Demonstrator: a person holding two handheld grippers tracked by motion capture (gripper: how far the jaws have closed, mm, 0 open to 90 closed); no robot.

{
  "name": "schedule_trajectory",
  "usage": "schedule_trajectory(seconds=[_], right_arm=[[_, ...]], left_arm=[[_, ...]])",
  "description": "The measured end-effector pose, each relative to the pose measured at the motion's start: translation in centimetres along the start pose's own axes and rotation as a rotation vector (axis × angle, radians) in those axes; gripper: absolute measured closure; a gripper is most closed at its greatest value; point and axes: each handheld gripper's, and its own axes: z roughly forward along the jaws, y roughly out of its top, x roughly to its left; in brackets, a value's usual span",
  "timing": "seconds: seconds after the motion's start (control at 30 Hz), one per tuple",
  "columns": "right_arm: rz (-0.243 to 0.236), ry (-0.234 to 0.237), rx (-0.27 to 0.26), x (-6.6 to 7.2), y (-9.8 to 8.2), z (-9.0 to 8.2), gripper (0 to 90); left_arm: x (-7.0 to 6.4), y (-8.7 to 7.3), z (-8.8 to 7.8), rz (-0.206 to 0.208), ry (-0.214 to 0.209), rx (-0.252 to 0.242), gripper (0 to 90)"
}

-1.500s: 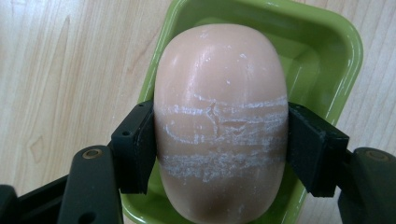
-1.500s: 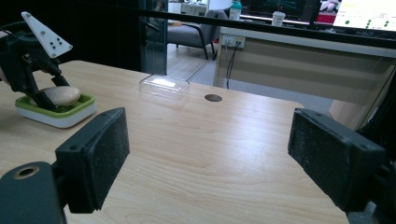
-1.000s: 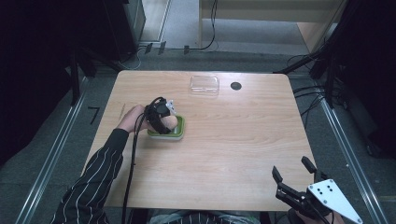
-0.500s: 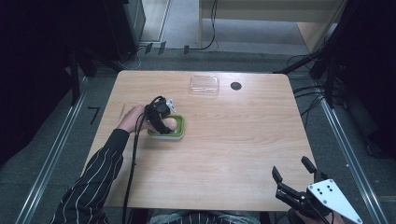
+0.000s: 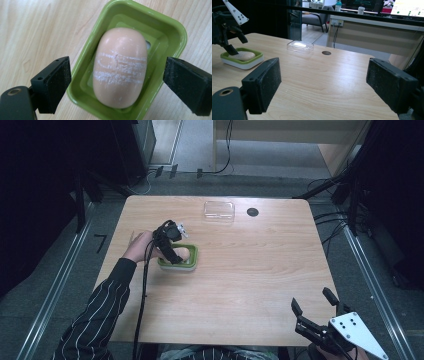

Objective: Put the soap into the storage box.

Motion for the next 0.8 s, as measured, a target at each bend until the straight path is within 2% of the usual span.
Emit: schedule_trajectory(seconds=[0.23, 0.27, 0.43, 0.63, 0.8], right_arm=[[0.002, 0.002, -0.003, 0.0, 0.0, 0.0, 13.2], [0.002, 0.001, -0.003, 0.0, 0.0, 0.0, 13.3], [0.002, 0.003, -0.003, 0.0, 0.0, 0.1, 13.3], [0.002, 0.005, -0.006, -0.1, 0.0, 0.1, 13.2], [0.002, 0.005, -0.005, -0.1, 0.0, 0.1, 13.2]], left_arm=[[-0.6, -0.5, -1.3, -0.073, 0.002, 0.039, 6.8], [-0.8, -0.6, -1.6, -0.083, 0.013, 0.045, 6.5], [-1.6, -1.5, -2.5, -0.137, 0.012, 0.074, 5.1], [-2.8, -2.7, -3.1, -0.167, 0.002, 0.095, 4.4], [-3.9, -3.5, -3.4, -0.172, 0.001, 0.109, 3.5]])
